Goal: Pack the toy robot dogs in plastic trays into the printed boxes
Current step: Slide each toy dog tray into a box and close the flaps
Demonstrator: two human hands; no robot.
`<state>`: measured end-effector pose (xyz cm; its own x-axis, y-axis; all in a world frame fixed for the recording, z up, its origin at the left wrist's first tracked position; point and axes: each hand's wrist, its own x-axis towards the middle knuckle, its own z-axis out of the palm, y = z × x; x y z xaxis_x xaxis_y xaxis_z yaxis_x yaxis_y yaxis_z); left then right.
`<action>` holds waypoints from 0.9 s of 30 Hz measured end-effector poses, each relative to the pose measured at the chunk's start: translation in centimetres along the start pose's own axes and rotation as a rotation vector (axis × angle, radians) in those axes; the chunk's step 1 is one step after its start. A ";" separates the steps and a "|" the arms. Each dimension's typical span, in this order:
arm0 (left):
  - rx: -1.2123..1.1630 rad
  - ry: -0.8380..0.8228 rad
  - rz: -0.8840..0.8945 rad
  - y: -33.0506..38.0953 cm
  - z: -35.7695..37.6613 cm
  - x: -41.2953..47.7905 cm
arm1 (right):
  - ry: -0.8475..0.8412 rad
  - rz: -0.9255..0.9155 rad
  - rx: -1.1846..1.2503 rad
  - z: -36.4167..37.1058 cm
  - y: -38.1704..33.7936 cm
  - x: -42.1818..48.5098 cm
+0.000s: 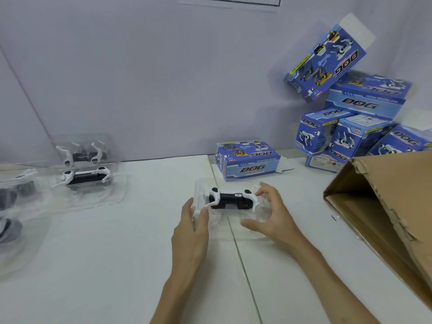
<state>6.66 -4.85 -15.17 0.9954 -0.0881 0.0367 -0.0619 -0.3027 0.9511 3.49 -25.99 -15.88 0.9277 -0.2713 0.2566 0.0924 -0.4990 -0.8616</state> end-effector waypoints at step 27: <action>0.322 -0.073 -0.049 6.9 6.1 16.1 | -0.234 -0.128 -0.618 -4.4 -2.1 3.8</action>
<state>21.85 -14.13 -9.89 0.9906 -0.1306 -0.0396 -0.0458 -0.5915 0.8050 5.22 -29.59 -11.18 0.9836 -0.0276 0.1782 0.0476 -0.9135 -0.4040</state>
